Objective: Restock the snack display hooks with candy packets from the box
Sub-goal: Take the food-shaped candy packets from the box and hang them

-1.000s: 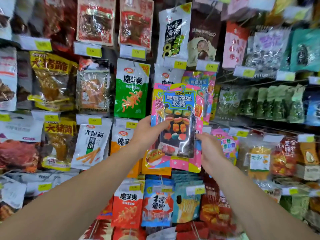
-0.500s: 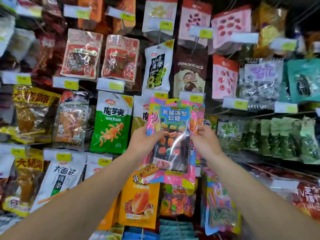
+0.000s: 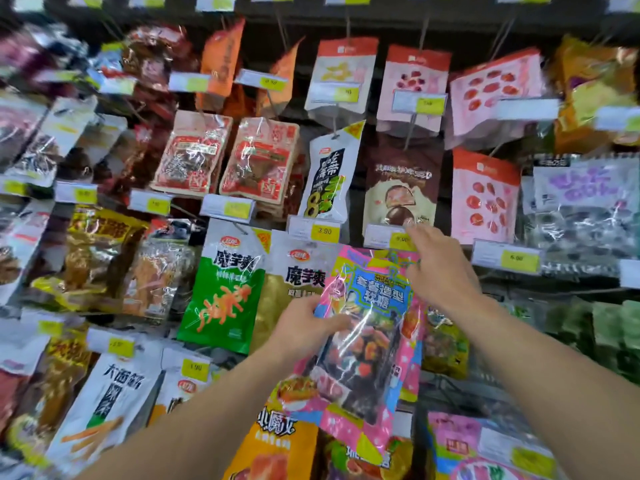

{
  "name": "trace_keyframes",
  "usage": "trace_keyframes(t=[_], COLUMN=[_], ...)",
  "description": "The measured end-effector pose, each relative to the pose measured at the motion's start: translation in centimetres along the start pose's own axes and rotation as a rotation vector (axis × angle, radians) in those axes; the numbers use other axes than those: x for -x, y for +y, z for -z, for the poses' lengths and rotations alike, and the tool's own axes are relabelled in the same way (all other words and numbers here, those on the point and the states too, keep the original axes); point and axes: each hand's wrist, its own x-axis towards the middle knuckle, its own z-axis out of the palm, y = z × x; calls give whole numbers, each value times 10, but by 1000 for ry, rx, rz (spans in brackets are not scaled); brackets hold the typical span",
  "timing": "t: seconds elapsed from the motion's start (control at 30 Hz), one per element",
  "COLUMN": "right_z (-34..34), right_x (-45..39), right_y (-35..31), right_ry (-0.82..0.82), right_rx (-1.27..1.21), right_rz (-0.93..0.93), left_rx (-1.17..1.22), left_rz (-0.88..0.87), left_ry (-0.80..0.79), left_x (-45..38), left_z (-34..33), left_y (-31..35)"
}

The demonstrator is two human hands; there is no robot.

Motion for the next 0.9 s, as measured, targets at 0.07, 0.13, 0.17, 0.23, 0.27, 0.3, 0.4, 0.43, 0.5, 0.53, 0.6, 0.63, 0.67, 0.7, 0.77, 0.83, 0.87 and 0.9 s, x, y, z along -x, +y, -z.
trace_keyframes(t=[0.07, 0.13, 0.17, 0.23, 0.27, 0.3, 0.4, 0.43, 0.5, 0.53, 0.6, 0.63, 0.67, 0.7, 0.77, 0.83, 0.87, 0.9], right_z=[-5, -8, -8, -7, -7, -6, -4, -2, -1, -2, -3, -4, -5, -6, -7, -6, -4, -3], right_x=[-6, -10, -11, -16, -18, -20, -26, -27, -28, -29, -29, -28, -27, -26, -25, -24, -24, -22], right_y=[4, 8, 11, 15, 16, 16, 15, 14, 13, 13, 15, 16, 16, 17, 18, 20, 19, 19], right_ry=[-12, 27, 59, 123, 154, 176, 205, 201, 194, 189, 187, 188, 188, 188, 192, 191, 190, 186], right_rx=[17, 2, -2, -27, -60, -104, -215, -220, -220, -224, -240, -249, -259, -266, -278, -290, -293, -286], right_rz=[13, 19, 30, 56, 63, 59, 26, 13, -2, -3, -2, 3, 5, 10, 29, 37, 42, 46], left_rx=[-17, -32, -26, 14, 31, 42, 74, 75, 54, 43, 9, -4, -13, -23, -61, -85, -89, -90], left_rz=[21, 19, 14, 6, 1, -12, -39, -41, -55, -56, -36, -23, -4, 13, 37, 64, 74, 82], left_ry=[9, 24, 30, 45, 52, 57, 84, 90, 96, 101, 122, 138, 155, 171, 192, 197, 195, 188], left_x=[-3, -6, -9, -13, -14, -14, -19, -22, -27, -30, -35, -39, -42, -45, -52, -56, -57, -58], left_z=[-3, -4, -6, -11, -14, -17, -28, -30, -36, -38, -43, -46, -48, -49, -51, -54, -54, -55], left_y=[-6, -9, -11, -10, -8, -6, -1, 0, 2, 3, 3, 3, 2, 1, -2, -5, -6, -8])
